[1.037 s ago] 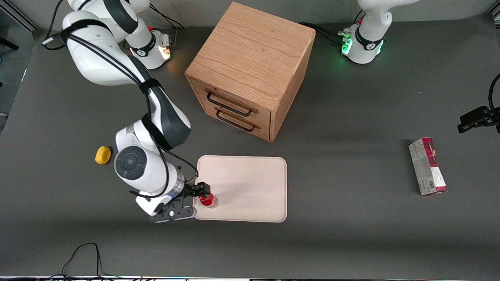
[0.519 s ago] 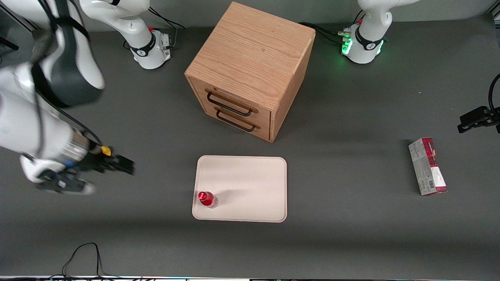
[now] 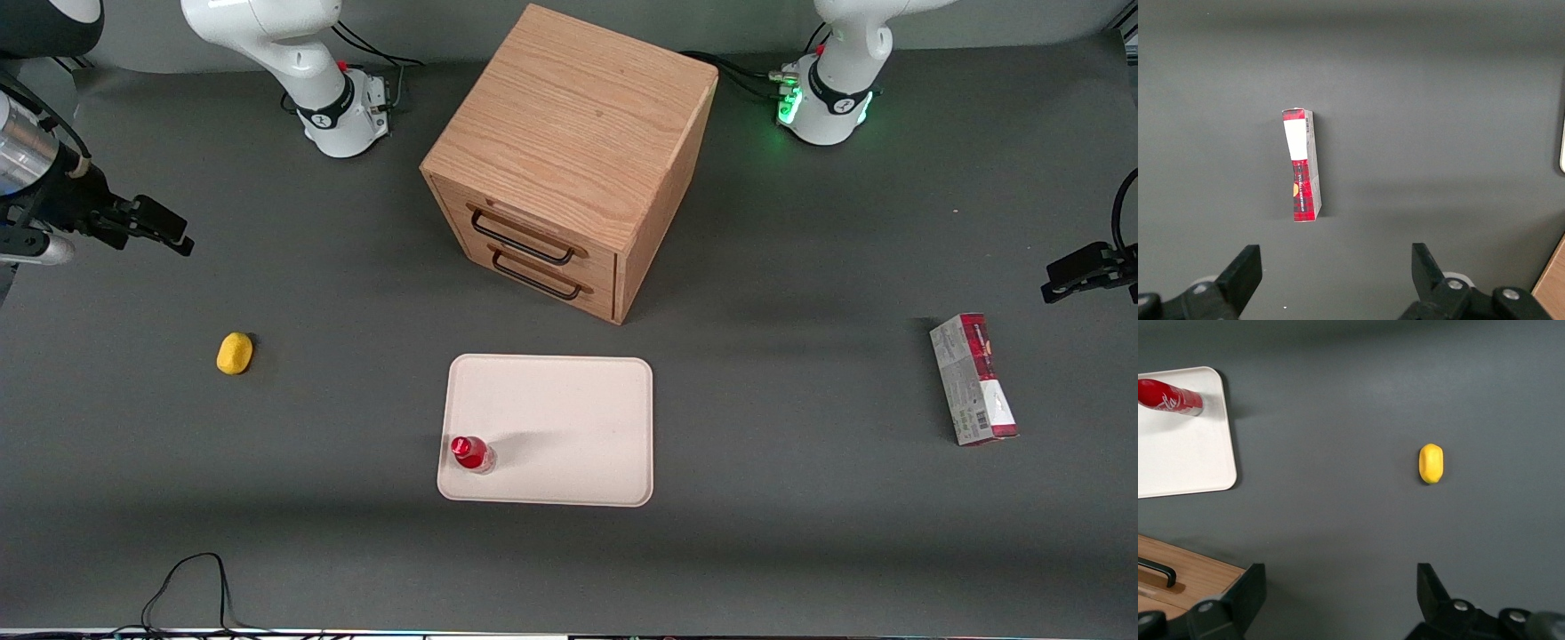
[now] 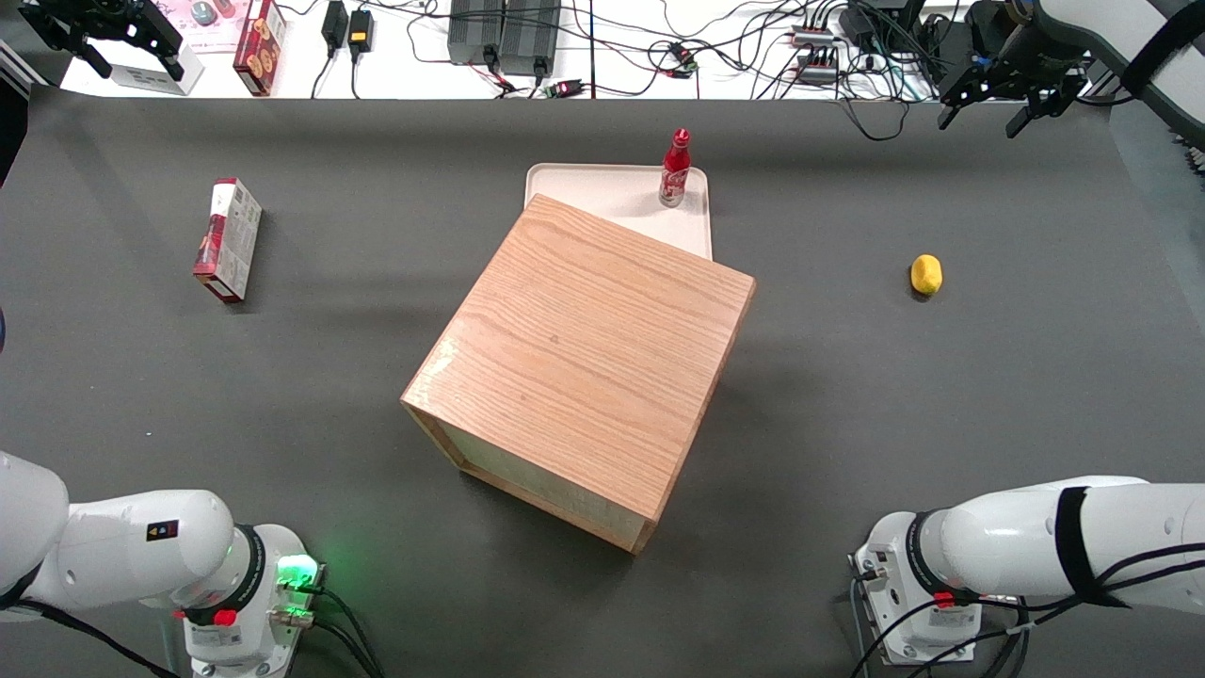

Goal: Place coke bottle on tray

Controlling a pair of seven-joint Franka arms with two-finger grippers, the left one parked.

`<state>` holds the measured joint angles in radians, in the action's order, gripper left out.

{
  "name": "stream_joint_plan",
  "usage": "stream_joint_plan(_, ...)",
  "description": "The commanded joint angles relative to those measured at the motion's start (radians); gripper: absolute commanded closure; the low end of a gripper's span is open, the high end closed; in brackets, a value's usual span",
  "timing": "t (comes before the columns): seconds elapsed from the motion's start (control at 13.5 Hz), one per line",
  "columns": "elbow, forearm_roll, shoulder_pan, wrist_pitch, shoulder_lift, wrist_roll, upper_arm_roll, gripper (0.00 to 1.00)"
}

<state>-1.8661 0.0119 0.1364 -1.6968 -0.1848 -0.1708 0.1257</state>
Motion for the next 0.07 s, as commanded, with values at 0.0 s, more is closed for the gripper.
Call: stream_joint_plan(0.0,0.042,0.019,0.011,0.019,0.031,-0.006,0.003,0.00)
